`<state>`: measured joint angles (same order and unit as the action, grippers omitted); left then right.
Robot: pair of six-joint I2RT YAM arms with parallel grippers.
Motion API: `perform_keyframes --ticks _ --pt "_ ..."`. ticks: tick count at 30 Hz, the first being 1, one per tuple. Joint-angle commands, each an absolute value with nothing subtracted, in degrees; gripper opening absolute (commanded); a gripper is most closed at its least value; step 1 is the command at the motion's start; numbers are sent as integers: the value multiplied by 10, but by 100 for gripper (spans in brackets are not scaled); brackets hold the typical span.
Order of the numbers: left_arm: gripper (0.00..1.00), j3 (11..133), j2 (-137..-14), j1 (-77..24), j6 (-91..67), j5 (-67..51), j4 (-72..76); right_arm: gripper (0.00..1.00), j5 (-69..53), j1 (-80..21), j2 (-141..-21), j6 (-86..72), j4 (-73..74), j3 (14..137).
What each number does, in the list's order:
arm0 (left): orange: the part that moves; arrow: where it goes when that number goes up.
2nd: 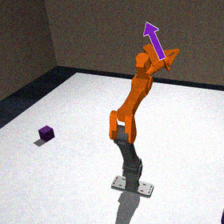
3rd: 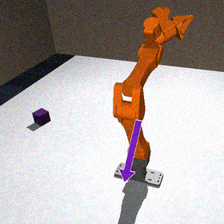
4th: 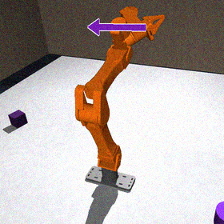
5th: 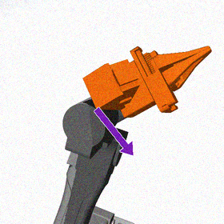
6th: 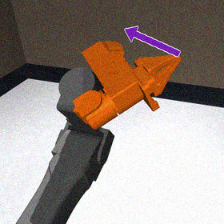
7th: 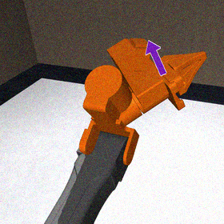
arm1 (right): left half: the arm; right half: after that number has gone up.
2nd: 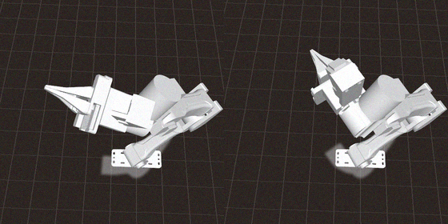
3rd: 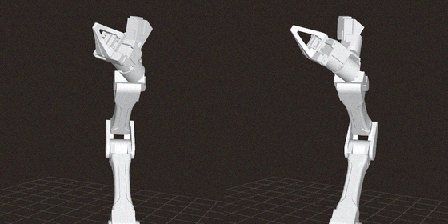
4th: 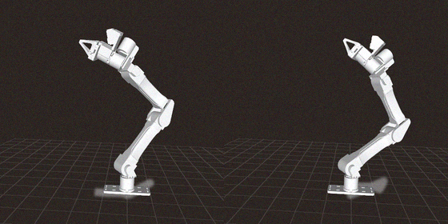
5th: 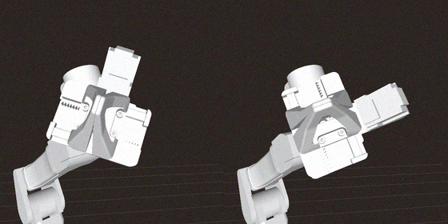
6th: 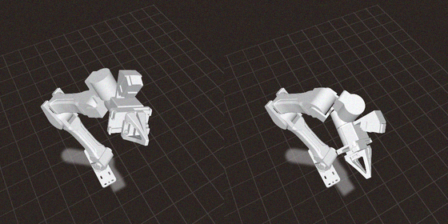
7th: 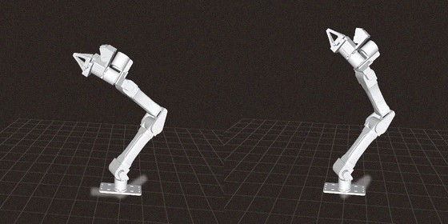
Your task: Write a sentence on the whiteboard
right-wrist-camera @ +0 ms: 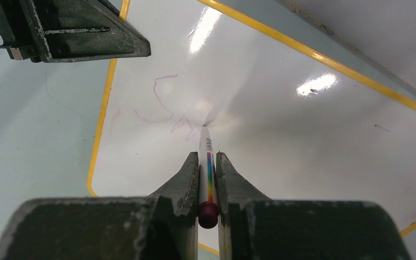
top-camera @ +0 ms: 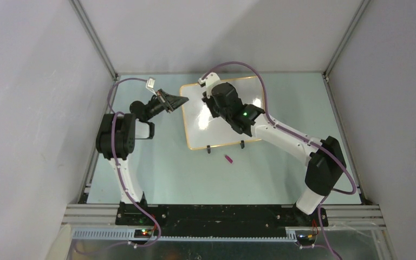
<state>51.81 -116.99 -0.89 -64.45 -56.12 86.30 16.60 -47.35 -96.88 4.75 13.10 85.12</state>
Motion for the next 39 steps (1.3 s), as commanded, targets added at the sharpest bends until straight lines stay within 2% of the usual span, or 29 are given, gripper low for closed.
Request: perform_keyframes --ticks 1,22,39 --pt "0 522 -1178 -22 -616 -608 876 0 189 -458 -971 57 142 868" --pt "0 522 -1178 -22 -615 -608 876 0 198 -469 -939 38 139 792" --pt "0 522 -1178 -22 -616 -608 876 0 184 -476 -929 45 125 809"
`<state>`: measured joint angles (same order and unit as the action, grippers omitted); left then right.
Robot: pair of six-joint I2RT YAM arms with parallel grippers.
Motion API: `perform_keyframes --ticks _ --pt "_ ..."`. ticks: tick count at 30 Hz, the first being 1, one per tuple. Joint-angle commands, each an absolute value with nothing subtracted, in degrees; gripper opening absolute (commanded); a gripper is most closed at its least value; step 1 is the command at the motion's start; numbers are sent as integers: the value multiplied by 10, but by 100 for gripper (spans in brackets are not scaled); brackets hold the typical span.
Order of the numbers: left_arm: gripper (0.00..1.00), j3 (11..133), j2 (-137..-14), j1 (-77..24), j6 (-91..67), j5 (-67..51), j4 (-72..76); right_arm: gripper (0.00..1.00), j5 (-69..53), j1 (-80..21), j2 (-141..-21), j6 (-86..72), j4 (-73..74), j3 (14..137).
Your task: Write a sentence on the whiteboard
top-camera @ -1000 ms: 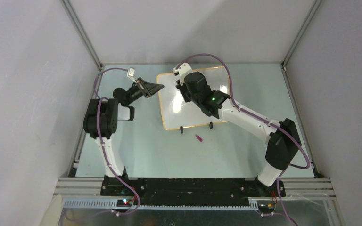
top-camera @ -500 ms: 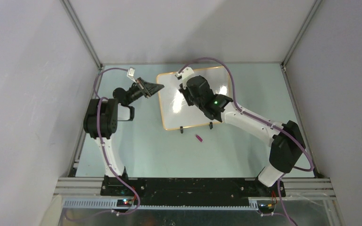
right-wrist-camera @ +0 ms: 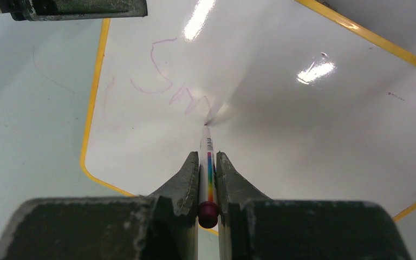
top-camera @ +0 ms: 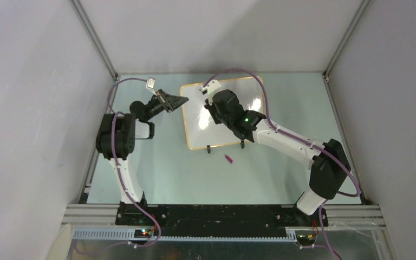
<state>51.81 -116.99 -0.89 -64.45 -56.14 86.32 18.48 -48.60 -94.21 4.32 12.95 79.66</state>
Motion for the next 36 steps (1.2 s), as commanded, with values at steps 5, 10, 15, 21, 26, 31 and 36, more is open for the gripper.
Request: perform_keyframes --ticks 5,10,15,21,26,31,36 --pt "0 522 -1179 -22 -616 -608 877 0 182 -472 -920 54 139 846" --pt "0 521 -1177 -22 -616 -608 876 0 180 -469 -921 57 148 872" --pt "0 522 -1178 -22 -616 -608 876 0 176 -459 -929 57 149 885" --pt "0 521 -1178 -22 -615 -608 876 0 168 -445 -952 57 159 918" --pt "0 521 -1178 -21 -615 -608 876 0 164 -437 -972 58 167 939" --pt "0 522 -1178 -22 -616 -608 876 0 158 -439 -979 56 169 941" --pt "0 521 -1179 -22 -616 -607 876 0 157 -442 -983 55 166 936"
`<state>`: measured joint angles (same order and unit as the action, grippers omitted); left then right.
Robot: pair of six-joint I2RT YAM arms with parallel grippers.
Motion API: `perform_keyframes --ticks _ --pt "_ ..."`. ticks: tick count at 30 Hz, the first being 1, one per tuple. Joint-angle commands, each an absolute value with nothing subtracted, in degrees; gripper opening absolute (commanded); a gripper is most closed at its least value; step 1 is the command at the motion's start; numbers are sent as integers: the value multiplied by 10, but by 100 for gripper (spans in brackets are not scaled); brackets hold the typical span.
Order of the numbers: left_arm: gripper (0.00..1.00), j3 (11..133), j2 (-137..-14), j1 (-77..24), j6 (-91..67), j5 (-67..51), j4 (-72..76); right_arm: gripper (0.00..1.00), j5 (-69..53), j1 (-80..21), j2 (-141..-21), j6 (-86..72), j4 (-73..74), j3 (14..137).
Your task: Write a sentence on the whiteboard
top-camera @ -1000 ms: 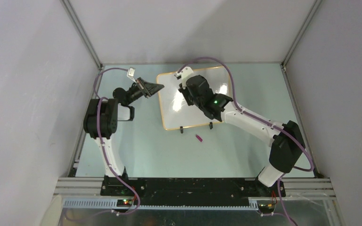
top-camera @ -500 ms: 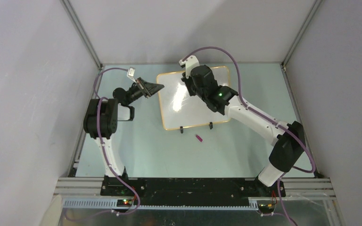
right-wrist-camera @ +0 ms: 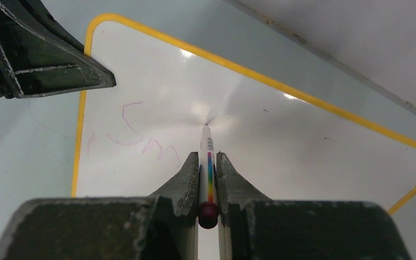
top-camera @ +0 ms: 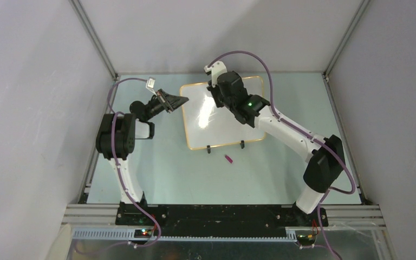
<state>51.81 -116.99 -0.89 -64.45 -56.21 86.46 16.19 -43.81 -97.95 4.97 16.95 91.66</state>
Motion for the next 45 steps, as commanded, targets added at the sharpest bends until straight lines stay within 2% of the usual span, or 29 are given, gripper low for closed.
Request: perform_keyframes --ticks 1,45 --pt "0 522 -1179 -22 -615 -608 877 0 157 -442 -984 55 166 936" --pt "0 521 -1178 -22 -615 -608 876 0 170 -434 -960 46 183 898"
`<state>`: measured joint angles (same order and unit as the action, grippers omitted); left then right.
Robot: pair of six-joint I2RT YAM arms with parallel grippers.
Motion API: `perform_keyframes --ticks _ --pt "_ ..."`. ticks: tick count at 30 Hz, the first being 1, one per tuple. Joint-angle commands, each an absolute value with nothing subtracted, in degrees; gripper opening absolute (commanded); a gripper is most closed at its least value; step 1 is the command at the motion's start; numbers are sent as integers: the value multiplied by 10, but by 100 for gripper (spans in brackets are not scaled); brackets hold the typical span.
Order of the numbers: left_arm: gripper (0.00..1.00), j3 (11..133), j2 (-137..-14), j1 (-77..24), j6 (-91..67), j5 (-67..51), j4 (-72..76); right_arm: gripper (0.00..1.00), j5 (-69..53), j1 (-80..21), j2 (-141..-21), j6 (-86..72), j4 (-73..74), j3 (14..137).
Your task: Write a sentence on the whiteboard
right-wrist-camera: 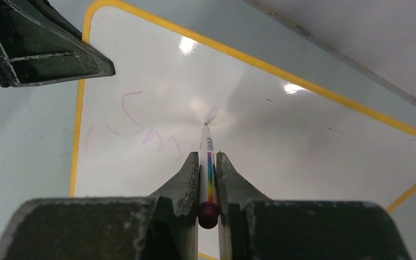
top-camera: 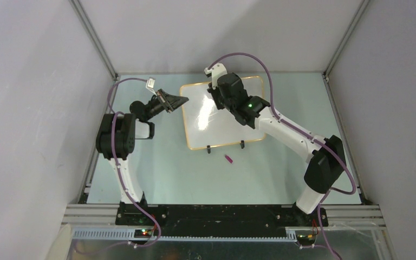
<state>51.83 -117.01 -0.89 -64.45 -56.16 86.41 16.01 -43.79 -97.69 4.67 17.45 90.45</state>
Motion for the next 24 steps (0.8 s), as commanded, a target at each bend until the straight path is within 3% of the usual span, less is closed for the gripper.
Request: perform_keyframes --ticks 1,10,24 --pt "0 520 -1178 -22 -615 -608 876 0 169 -435 -961 46 181 898" --pt "0 522 -1179 -21 -614 -608 876 0 164 -445 -958 54 194 941" --pt "0 522 -1179 -21 -615 -607 876 0 181 -469 -945 49 189 899"
